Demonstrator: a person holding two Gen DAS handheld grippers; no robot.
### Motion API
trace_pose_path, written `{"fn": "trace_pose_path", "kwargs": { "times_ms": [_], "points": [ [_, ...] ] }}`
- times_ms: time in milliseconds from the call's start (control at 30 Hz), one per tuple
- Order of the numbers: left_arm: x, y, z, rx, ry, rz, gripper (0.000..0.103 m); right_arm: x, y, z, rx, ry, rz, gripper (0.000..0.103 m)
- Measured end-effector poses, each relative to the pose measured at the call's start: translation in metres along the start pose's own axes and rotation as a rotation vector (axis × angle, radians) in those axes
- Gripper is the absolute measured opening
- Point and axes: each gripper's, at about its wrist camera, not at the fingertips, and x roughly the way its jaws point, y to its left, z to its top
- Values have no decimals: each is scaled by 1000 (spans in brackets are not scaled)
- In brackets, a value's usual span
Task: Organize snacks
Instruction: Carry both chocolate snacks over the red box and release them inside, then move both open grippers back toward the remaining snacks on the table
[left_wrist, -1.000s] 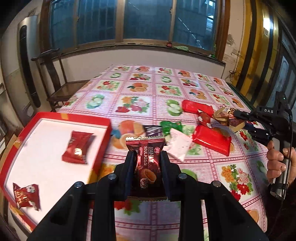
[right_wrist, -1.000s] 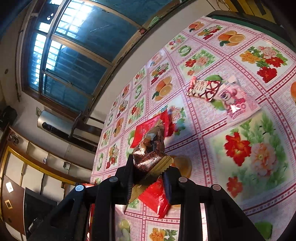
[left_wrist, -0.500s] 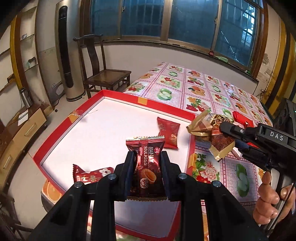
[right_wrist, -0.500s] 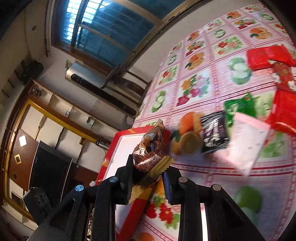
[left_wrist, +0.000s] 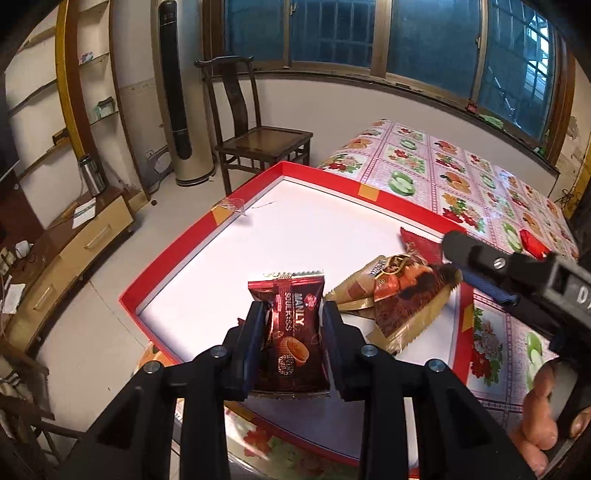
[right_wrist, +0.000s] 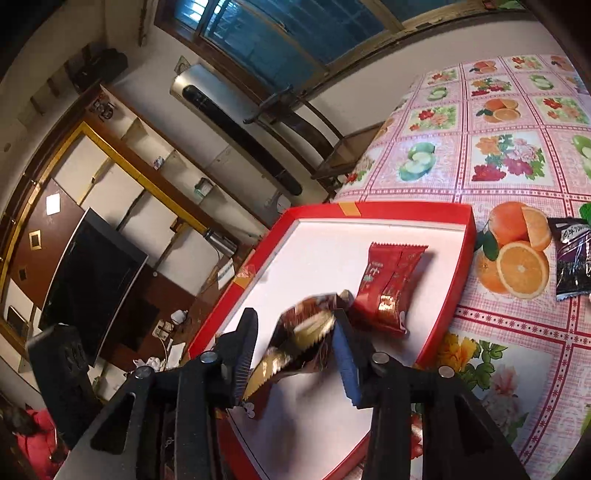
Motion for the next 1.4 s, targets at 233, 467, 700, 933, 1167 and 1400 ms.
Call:
{"fn": "trace_pose_path", "kwargs": {
  "times_ms": [233, 467, 700, 933, 1167, 1400],
  "points": [
    [-37, -39, 3, 139, -183, 166, 89, -51, -21, 6, -17, -133, -122, 51],
    [-54, -113, 11, 257, -251, 131, 93, -130, -50, 4, -43, -225, -258, 51],
    [-43, -202, 8, 347, -208, 50, 93, -219, -99, 2, -24, -290, -445, 53],
    [-33, -312, -3, 478, -176, -16, 93, -311, -176, -2, 113, -364, -572, 56],
    [-30, -389, -20, 587, -174, -44, 93, -350, -226, -7, 354, -433, -628, 56],
    [-18, -420, -25, 587, -137, -58, 93, -358, -239, -12, 448, -472, -661, 56]
  ]
}}
